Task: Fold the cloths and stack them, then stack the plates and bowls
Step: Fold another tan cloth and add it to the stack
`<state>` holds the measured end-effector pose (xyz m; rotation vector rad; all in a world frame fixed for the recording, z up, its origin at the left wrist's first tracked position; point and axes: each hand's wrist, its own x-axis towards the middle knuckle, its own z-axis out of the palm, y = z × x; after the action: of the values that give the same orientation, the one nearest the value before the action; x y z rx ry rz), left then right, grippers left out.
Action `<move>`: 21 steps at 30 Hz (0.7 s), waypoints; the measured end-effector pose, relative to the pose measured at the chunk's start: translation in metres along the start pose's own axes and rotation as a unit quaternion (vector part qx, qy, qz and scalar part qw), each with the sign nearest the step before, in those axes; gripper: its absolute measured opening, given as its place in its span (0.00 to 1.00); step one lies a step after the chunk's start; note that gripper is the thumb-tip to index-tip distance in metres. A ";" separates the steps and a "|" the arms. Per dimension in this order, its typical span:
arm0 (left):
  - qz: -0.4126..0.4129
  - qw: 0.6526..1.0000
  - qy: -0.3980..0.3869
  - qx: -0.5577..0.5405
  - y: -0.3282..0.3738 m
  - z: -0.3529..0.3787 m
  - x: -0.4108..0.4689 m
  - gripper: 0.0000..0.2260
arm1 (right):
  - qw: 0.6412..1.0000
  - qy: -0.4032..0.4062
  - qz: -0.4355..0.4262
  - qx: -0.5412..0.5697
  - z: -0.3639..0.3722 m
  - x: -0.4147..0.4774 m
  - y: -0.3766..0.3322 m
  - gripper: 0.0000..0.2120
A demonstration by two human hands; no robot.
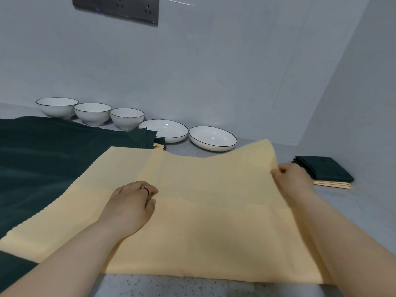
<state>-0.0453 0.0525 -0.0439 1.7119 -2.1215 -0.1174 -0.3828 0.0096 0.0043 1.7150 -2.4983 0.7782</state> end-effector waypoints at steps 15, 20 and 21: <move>0.000 0.998 -0.025 0.049 0.019 0.003 -0.010 0.15 | 0.934 -0.244 -0.261 0.005 -0.002 -0.085 -0.017 0.15; 0.040 0.988 -0.026 0.150 0.048 0.003 -0.025 0.16 | 0.935 -0.270 -0.231 -0.024 -0.023 -0.096 0.003 0.09; 0.056 0.985 -0.032 0.159 0.053 0.003 -0.030 0.16 | 0.935 -0.273 -0.223 -0.031 -0.028 -0.098 0.009 0.09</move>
<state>-0.0902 0.0931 -0.0377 1.7735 -2.3805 0.2135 -0.3587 0.1091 -0.0025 2.6196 -2.1917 0.1970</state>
